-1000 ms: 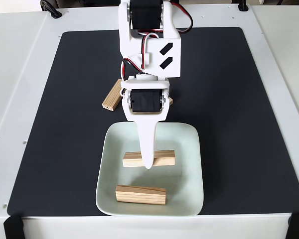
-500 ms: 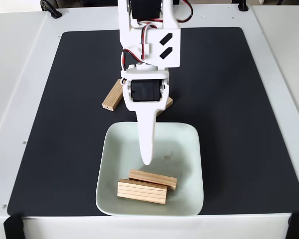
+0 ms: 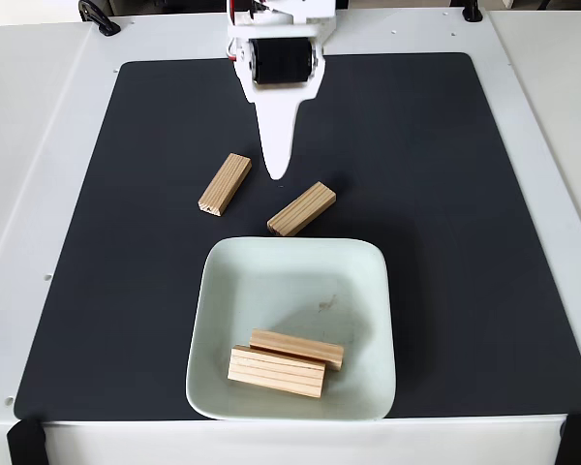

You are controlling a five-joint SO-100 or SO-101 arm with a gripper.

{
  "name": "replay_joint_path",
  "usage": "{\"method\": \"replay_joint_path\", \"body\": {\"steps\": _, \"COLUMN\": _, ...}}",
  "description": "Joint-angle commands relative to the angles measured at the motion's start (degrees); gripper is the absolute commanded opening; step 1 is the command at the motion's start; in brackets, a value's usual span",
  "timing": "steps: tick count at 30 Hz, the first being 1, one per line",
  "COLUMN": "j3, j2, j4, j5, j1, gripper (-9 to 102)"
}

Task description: Pick up the wooden block and place them on the plate.

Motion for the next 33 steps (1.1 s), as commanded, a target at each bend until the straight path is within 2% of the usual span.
{"method": "replay_joint_path", "body": {"steps": 1, "j3": 7.91, "j2": 7.91, "j4": -0.62, "j5": -8.79, "j1": 0.09, "gripper": -1}}
{"method": "replay_joint_path", "body": {"steps": 12, "j3": 10.63, "j2": 6.06, "j4": 0.00, "j5": -31.46, "j1": -0.79, "gripper": -1}}
{"method": "replay_joint_path", "body": {"steps": 20, "j3": 2.55, "j2": -2.20, "j4": 0.00, "j5": -32.70, "j1": -2.90, "gripper": 0}}
{"method": "replay_joint_path", "body": {"steps": 22, "j3": 1.67, "j2": -3.34, "j4": 0.00, "j5": -31.03, "j1": -2.81, "gripper": 3}}
{"method": "replay_joint_path", "body": {"steps": 28, "j3": 2.20, "j2": -4.92, "j4": 0.18, "j5": -31.11, "j1": -2.46, "gripper": 29}}
{"method": "replay_joint_path", "body": {"steps": 30, "j3": 2.20, "j2": -5.01, "j4": 0.18, "j5": -31.38, "j1": -2.72, "gripper": 31}}
{"method": "replay_joint_path", "body": {"steps": 33, "j3": 2.37, "j2": -5.10, "j4": 1.14, "j5": -31.38, "j1": -2.99, "gripper": 28}}
